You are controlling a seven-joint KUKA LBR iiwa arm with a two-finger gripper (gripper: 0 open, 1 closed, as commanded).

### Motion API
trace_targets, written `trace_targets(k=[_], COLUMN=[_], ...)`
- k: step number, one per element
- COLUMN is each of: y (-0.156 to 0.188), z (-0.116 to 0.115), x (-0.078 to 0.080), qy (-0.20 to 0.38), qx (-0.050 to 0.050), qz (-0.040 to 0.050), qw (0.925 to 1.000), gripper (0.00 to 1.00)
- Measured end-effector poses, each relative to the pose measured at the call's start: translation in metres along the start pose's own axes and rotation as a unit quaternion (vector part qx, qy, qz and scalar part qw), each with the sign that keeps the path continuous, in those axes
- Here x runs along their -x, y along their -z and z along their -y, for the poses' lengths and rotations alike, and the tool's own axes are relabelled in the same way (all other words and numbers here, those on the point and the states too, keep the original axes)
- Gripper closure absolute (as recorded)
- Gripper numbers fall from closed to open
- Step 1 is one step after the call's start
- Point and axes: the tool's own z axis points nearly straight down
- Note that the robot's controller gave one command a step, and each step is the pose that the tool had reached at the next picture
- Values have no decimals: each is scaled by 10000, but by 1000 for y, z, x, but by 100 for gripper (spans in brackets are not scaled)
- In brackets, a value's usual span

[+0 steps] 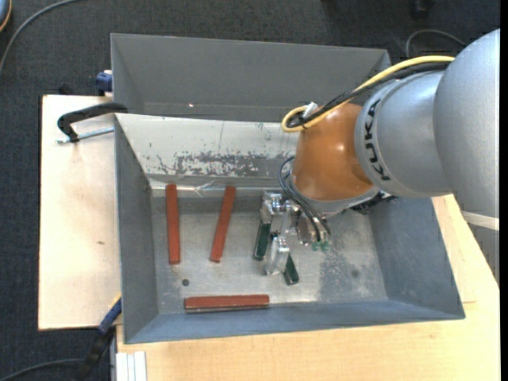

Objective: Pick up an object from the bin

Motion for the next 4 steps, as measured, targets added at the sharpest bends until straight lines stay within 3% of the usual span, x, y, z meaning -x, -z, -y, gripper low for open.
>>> trace_targets(k=[1,2,3,4], y=[0,3,0,0], z=[72,70,70,6], x=[9,12,8,-34], qy=[1330,1333,1336,2597], qx=[-16,-9,-3,15], qz=[14,58,4,-16], qw=[9911,9911,9910,9657], gripper=[0,100,0,0])
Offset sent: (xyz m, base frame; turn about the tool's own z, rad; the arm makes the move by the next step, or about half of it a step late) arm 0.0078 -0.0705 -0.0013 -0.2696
